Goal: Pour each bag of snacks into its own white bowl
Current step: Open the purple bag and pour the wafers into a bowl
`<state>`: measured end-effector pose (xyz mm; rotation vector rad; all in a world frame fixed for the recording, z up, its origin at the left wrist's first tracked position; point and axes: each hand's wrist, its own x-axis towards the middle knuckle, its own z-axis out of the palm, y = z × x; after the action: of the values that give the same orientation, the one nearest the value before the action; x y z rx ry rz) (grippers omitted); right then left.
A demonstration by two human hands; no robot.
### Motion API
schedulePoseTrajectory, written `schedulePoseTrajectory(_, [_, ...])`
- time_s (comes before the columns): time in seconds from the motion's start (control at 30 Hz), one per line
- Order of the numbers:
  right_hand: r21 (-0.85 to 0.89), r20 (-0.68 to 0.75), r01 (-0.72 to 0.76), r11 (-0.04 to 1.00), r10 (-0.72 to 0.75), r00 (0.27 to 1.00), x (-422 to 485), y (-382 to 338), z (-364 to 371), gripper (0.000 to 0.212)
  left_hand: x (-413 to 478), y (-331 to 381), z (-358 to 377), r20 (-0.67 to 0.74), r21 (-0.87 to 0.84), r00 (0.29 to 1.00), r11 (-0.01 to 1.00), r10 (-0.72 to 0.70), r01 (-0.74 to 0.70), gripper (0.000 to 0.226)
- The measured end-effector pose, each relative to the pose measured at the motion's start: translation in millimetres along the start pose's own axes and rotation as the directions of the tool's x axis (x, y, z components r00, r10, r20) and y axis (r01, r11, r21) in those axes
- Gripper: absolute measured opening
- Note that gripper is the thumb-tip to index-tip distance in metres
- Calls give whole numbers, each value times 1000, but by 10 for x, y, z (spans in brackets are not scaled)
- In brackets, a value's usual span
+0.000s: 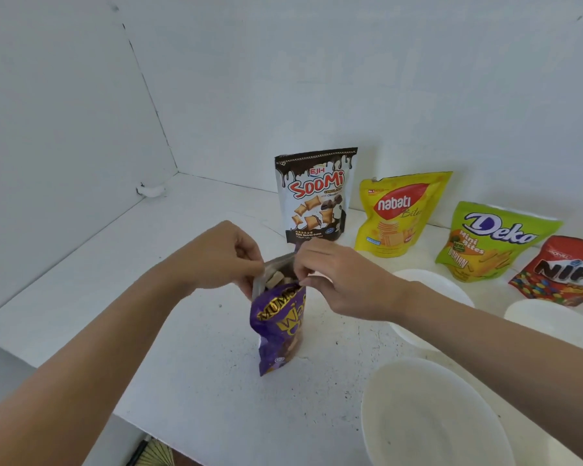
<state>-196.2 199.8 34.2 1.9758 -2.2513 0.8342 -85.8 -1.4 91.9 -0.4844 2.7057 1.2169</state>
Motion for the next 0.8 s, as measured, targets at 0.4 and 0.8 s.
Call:
schedulePoseTrajectory(0.4, [-9, -37, -29, 1000, 29, 999, 143, 49, 72, 11, 183, 104, 136, 94, 99, 995, 995, -39, 29, 21])
schedulePoseTrajectory(0.8, [-195, 38, 11, 981, -4, 999, 134, 101, -207, 9, 273, 51, -246, 0, 146, 1000, 989, -20, 20, 10])
